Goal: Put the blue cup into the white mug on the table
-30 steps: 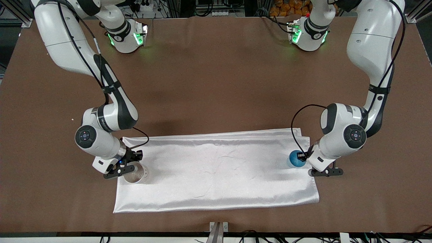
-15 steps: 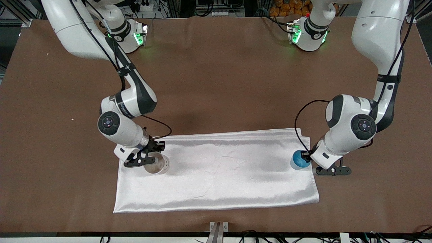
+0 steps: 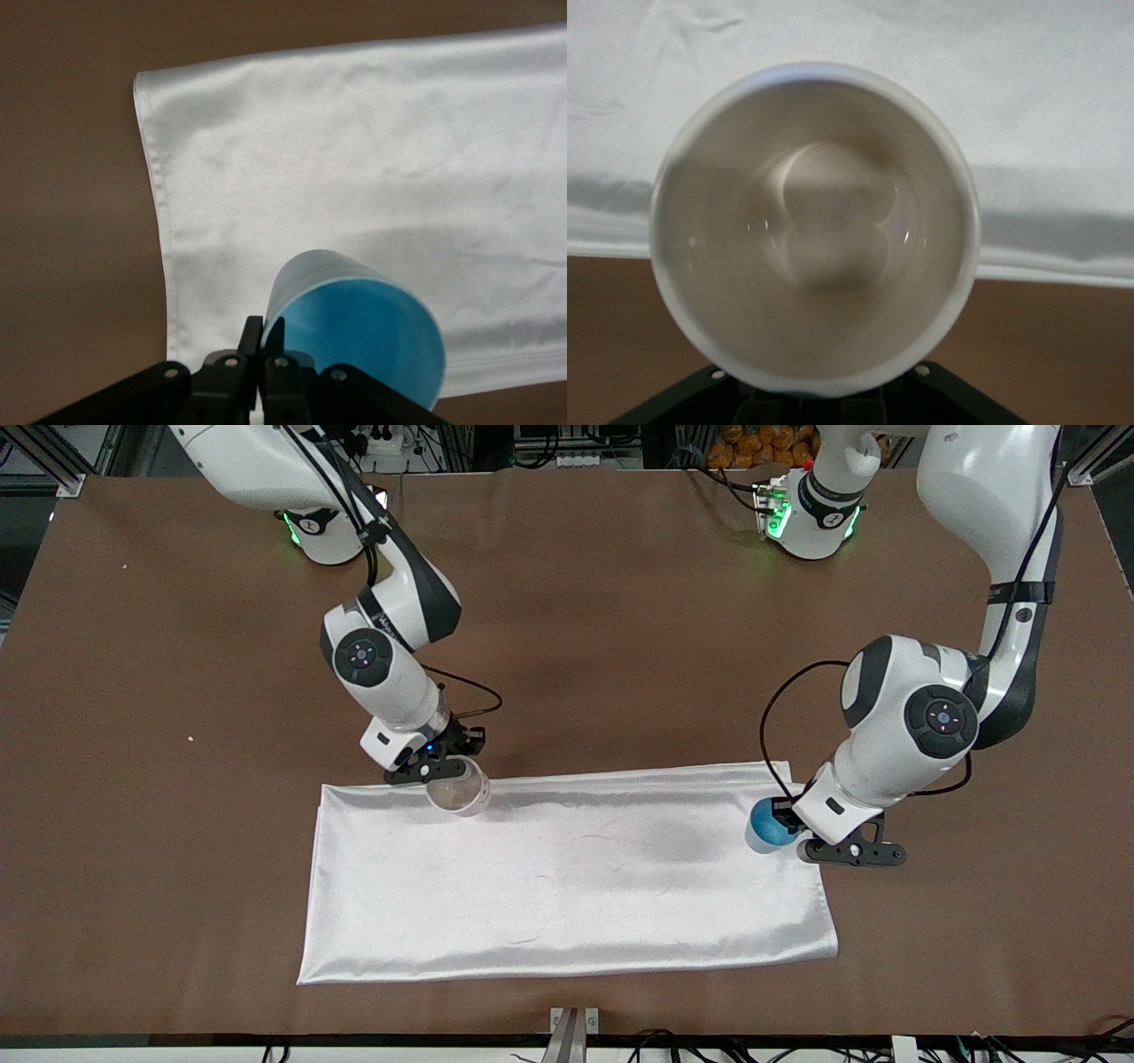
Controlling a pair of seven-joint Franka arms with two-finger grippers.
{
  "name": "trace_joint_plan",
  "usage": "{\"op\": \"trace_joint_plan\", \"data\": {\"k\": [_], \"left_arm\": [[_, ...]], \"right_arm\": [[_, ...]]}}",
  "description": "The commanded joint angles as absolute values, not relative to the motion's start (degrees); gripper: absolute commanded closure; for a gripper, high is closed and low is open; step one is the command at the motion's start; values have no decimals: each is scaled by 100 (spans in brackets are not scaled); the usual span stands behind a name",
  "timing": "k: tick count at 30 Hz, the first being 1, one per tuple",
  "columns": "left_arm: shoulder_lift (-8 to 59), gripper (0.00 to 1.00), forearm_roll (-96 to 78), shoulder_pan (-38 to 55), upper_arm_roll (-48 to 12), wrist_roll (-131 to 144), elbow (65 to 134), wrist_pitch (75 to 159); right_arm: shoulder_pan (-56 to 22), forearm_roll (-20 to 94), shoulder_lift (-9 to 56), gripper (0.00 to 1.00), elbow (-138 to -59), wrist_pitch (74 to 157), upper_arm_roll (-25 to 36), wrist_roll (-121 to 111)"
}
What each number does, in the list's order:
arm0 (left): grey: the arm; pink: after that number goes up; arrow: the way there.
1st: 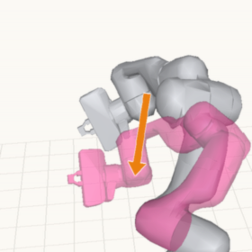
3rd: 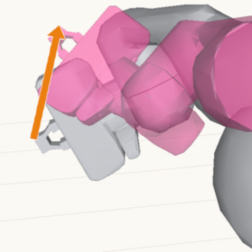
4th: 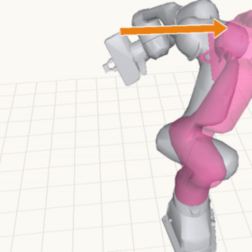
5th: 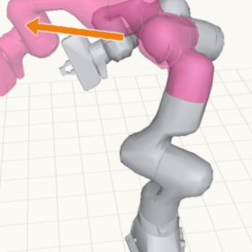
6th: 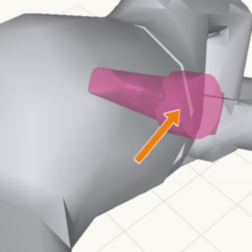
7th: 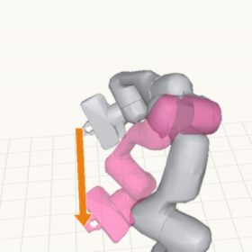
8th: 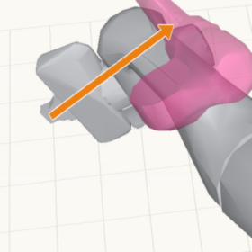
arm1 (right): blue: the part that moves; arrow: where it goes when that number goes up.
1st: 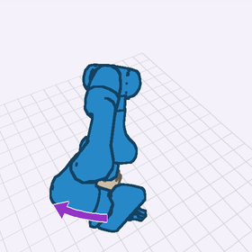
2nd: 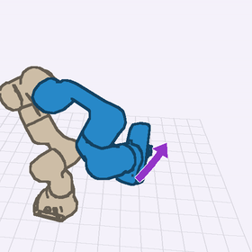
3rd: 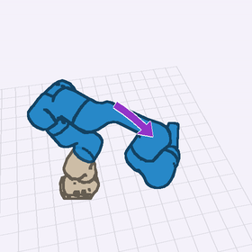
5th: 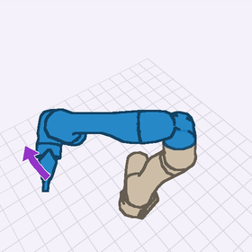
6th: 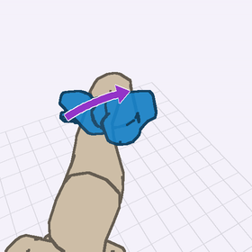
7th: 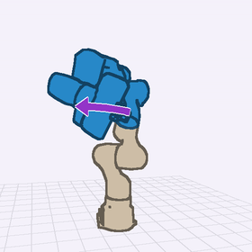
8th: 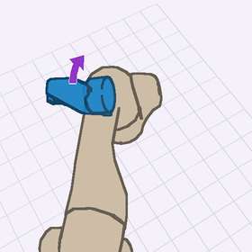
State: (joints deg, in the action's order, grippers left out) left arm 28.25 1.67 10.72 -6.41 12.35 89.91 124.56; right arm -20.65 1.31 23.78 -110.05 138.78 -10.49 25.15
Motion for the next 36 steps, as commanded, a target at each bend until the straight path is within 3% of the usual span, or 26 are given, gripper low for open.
{"op": "trace_joint_plan", "data": {"k": [1,13,26,36], "left_arm": [[2505,100,308,1178,-615,1318,9088,12147],[2241,100,808,985,-554,1266,9097,11654],[2241,100,879,809,-571,1063,9044,11575],[2259,100,888,835,-571,1064,8991,11575]], "right_arm": [[-2416,193,1820,100,-11891,14352,-1011,3198],[-3392,150,1494,100,-12313,14379,-1002,4657],[-3656,79,1678,100,-12305,14423,-1002,5098],[-3867,70,2126,100,-12305,15020,-984,5466]]}}
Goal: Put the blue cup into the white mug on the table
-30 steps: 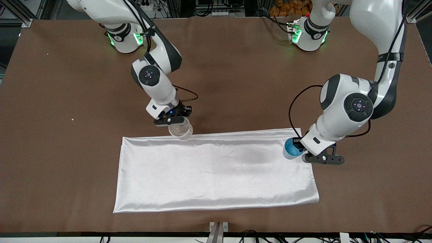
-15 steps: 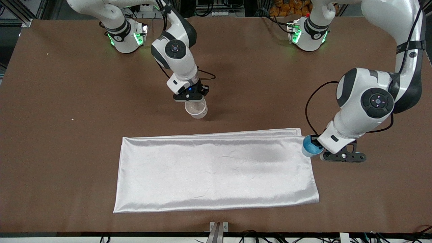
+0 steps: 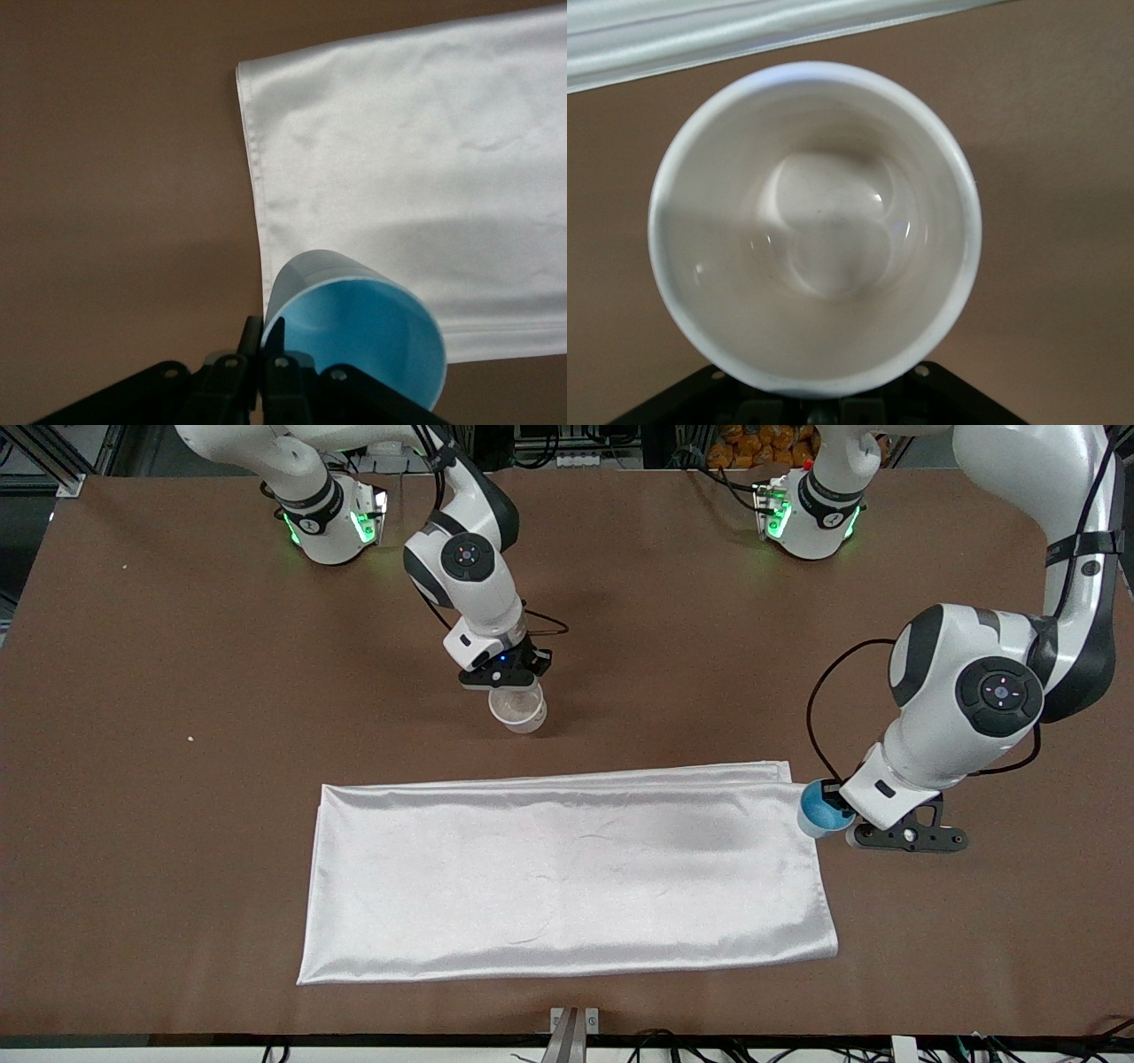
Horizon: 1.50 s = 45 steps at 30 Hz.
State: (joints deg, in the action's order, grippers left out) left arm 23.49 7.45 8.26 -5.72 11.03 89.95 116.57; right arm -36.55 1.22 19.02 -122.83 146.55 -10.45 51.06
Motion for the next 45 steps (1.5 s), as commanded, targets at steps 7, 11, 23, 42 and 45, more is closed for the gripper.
{"op": "trace_joint_plan", "data": {"k": [7,11,23,42,45], "left_arm": [[2276,100,888,809,-571,1028,9000,11575],[2285,100,888,800,-554,984,9000,11575],[2259,100,809,888,-589,1081,8974,11575],[2153,100,773,888,-1291,1827,8921,11558],[2118,100,773,888,-1493,2065,8921,11505]], "right_arm": [[-4069,53,2478,100,-12296,15503,-941,5704],[-4157,-70,2654,100,-12278,15697,-853,5844],[-4342,-97,2707,0,-12155,15636,-598,6687],[-4307,-114,1969,0,-11357,13388,-598,6776],[-4237,-123,1907,0,-11093,12904,-580,6619]]}}
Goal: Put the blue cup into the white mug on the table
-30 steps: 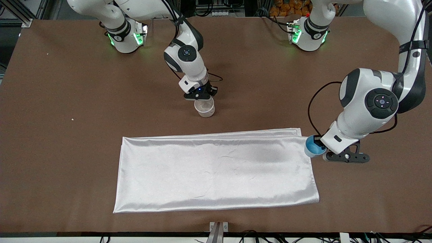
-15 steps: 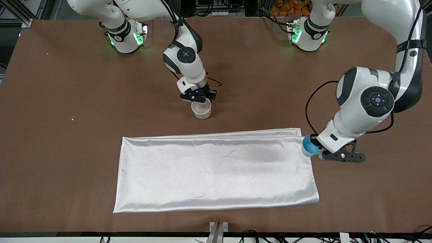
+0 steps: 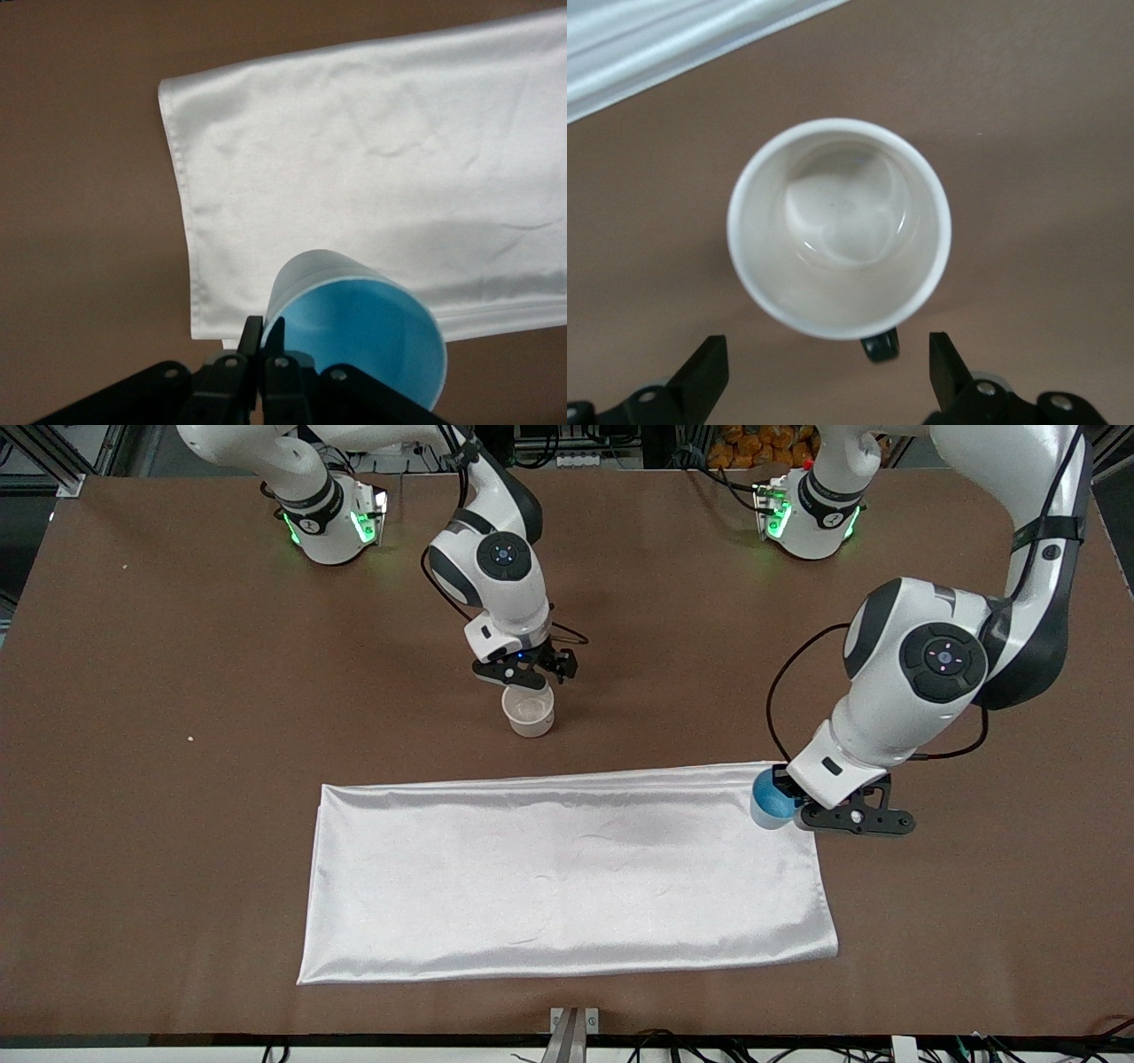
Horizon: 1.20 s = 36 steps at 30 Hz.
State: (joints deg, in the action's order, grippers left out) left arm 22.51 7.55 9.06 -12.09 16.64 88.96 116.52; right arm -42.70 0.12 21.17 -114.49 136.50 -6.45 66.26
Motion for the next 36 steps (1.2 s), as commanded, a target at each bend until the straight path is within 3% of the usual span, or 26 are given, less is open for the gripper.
{"op": "trace_joint_plan", "data": {"k": [1,7,13,24,36], "left_arm": [[2101,100,773,888,-1564,2152,8921,11496],[2118,100,773,905,-2126,3039,8930,11496],[2206,100,843,1054,-2671,4024,8930,11505],[2452,100,870,2038,-2663,5334,8921,11689],[2900,100,1098,2742,-2645,6406,8921,12339]], "right_arm": [[-4184,-123,1899,0,-11013,12789,-571,6505],[-3692,-123,1898,0,-10600,12174,-545,5460],[-2876,-123,1925,0,-10521,12129,-475,4177],[-1460,-123,2056,0,-10521,12138,-475,2146],[-484,-448,2452,0,-10468,12436,-475,1116]]}}
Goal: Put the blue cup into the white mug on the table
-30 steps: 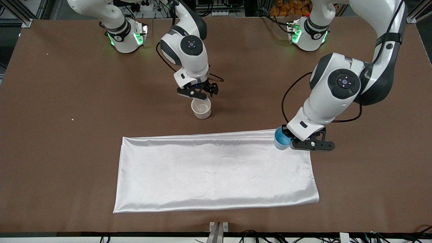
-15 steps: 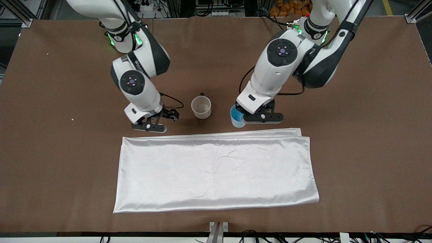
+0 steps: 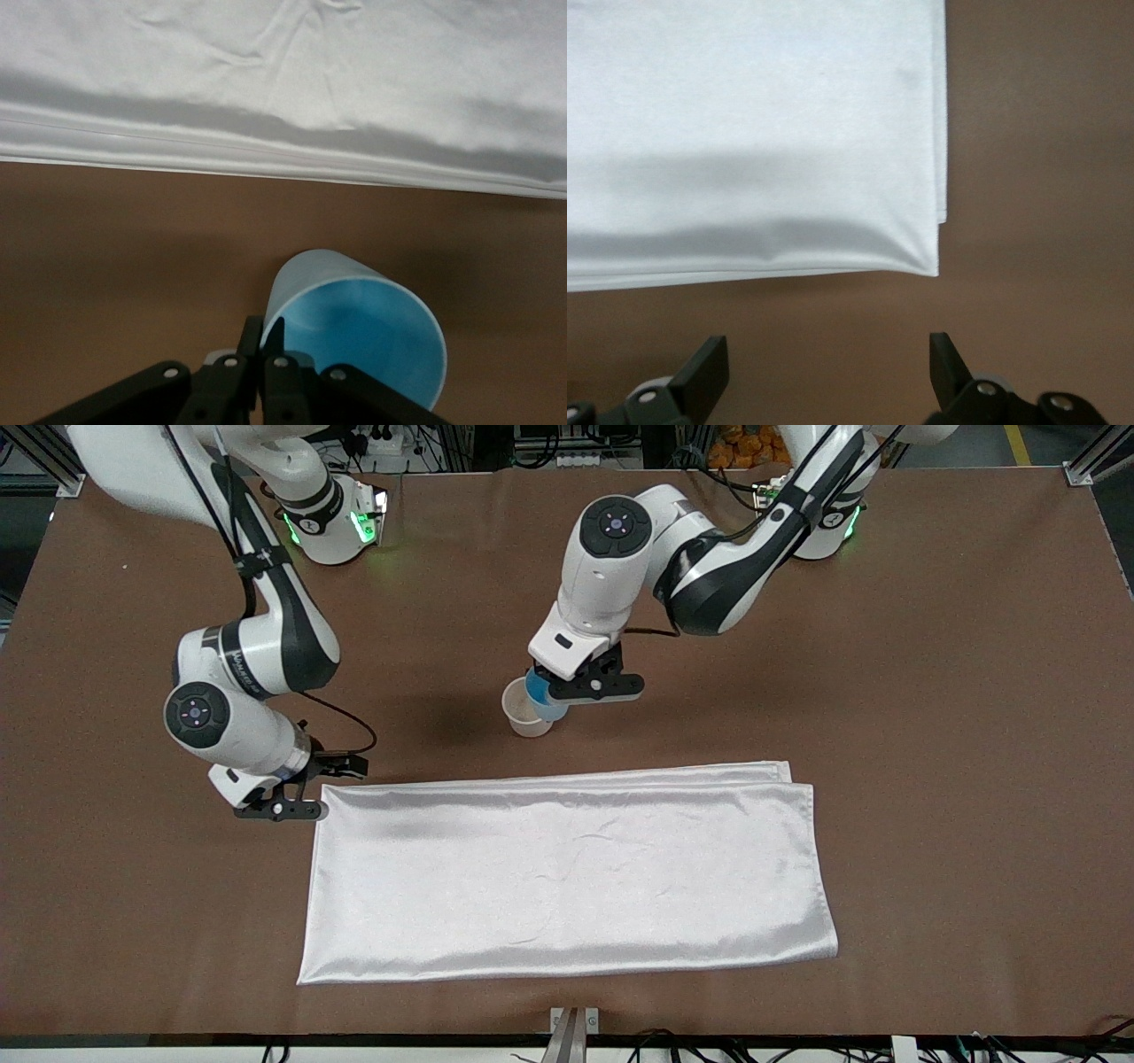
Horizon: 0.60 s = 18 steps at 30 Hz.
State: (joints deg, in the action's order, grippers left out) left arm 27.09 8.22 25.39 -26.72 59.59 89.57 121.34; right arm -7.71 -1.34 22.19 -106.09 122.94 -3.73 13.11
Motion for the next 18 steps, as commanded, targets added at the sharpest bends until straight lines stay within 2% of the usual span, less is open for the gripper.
{"op": "trace_joint_plan", "data": {"k": [1,9,18], "left_arm": [[2935,100,1107,2768,-2646,6503,8921,12409],[3313,100,1450,2979,-2646,6776,8921,12630],[3542,100,1573,3155,-2619,7022,8921,12639]], "right_arm": [[-475,-474,2452,0,-10468,12463,-475,1116],[-439,-448,2242,0,-10590,12410,-483,1134],[-466,-413,1328,0,-11644,12480,-501,1125]]}}
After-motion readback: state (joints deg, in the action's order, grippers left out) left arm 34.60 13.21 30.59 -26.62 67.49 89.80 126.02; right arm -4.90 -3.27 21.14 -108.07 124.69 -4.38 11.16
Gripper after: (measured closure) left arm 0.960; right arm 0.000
